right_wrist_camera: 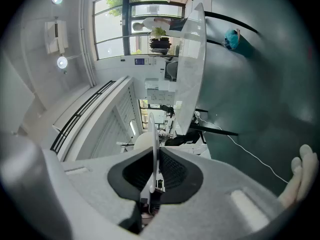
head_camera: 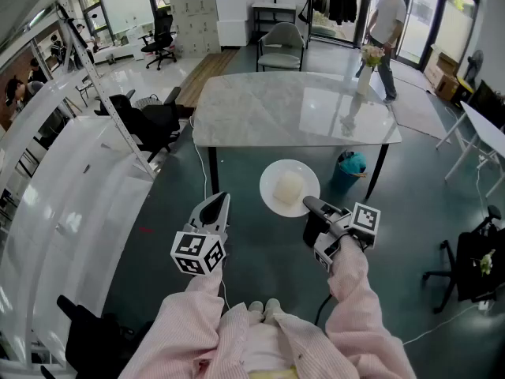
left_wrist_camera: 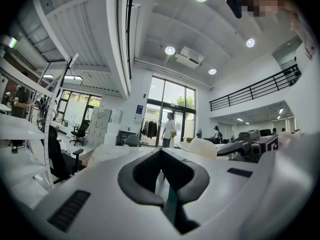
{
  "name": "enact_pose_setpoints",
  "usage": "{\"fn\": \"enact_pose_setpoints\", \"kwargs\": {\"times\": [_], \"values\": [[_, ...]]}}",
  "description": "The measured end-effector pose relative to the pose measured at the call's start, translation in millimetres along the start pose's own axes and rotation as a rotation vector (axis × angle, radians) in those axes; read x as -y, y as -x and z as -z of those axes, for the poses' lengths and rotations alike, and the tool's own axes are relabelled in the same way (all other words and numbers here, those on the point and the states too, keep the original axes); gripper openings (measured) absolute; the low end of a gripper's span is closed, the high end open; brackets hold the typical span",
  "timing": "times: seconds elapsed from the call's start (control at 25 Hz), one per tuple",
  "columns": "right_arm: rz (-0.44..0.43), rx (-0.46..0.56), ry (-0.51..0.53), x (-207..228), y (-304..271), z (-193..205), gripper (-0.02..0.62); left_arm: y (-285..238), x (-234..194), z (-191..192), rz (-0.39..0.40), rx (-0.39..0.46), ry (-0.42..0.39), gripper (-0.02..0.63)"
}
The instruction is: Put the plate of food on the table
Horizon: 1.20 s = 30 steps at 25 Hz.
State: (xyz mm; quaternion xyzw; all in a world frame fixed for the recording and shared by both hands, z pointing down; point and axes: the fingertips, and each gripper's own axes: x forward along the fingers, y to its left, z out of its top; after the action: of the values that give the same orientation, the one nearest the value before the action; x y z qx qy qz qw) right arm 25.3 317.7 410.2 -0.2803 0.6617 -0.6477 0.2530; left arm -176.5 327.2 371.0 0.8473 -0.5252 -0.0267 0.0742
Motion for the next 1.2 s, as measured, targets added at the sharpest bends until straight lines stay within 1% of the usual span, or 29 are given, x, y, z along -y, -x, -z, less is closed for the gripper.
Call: {"fn": "enact_pose_setpoints", "kwargs": {"times": [0.28, 0.48, 0.68, 0.84, 1.0, 1.2], "values": [[0.006, 0.004, 0.014, 3.3, 0.8, -5.5, 0.029, -2.5, 0.3, 3.9, -0.004, -0.007, -0.006, -0.005], [0.028, -0.009, 0.020, 11.1, -1.6, -8.1, 0.029, -4.1, -1.9, 10.4, -0.016, -0.013, -0.003, -0.005], [0.041, -0.014, 0.023, 16.5, 2.8, -26.0, 0.029, -8.1, 9.6, 14.1, -0.038, -0.006, 0.004, -0.005], [0.032, -0.024, 0.028, 18.3, -6.1, -35.7, 0.029, -12.3, 5.2, 20.0, -0.059, -0.005, 0.023, -0.005], [0.026, -0.036, 0.021, 22.4, -22.4, -51.8, 0.029, -34.5, -4.7, 21.5, -0.066, -0.009, 0.027, -0.005], [0.020, -0.045, 0.023, 30.5, -54.1, -81.9, 0.029, -81.2, -22.2, 25.7, -0.052, -0.020, 0.026, -0.005]]}}
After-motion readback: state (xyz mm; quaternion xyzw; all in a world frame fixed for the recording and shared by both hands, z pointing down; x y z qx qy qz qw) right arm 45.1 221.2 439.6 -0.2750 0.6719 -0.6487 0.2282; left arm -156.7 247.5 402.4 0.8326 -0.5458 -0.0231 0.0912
